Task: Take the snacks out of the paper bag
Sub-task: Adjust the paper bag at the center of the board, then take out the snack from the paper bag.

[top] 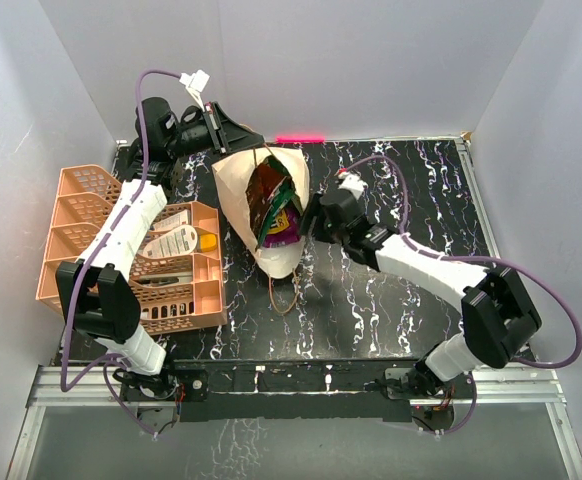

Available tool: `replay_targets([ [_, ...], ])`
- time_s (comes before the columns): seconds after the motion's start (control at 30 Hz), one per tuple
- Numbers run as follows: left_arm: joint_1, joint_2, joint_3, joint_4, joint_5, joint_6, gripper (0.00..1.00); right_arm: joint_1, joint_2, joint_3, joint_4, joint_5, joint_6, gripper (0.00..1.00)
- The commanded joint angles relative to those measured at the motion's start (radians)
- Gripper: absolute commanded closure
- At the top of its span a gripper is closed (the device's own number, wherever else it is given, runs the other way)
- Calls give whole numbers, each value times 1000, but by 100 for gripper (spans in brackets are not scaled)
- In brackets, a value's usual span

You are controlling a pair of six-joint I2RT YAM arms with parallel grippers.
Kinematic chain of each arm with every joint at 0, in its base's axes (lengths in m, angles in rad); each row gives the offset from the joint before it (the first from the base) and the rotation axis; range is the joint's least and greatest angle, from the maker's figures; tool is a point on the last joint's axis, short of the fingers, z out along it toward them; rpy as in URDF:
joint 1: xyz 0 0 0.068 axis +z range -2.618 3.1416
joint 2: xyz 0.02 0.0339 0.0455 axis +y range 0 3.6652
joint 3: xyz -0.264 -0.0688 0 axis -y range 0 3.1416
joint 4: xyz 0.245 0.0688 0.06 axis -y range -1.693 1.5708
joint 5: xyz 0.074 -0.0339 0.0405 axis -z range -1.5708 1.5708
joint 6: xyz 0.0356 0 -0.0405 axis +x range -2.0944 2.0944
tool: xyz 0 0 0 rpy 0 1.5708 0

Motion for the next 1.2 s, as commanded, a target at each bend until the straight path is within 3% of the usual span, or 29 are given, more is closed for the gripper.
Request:
replay_targets([
  [0.0,-2,-53,66,-24,-20,-7,100,-95,4,81,5,41,-56,37],
  [0.27,-11,-52,52,-35,-25,-110,100,-104,21,242,-129,-147,-181,36],
  [0.37,-13,-36,70,-13,-26,-157,100,-81,-32,263,-219,-135,-146,35],
  [0.57,-17,15,173,-135,-42,-95,100,77,-155,190,-157,-71,-89,35],
  [0.77,-16,34,212,-199,-54,-40,100,199,-121,196,5,-40,-136,53],
  [0.9,-16,41,231,-231,-45,-19,100,199,-62,227,14,60,-108,54],
  [0.97,-16,40,246,-274,-59,14,100,192,-36,236,26,100,-100,61],
  [1.03,-16,42,268,-319,-70,50,100,166,-8,245,42,78,-97,67],
  [1.17,-16,46,293,-373,-94,91,100,116,44,263,90,-3,-119,67],
])
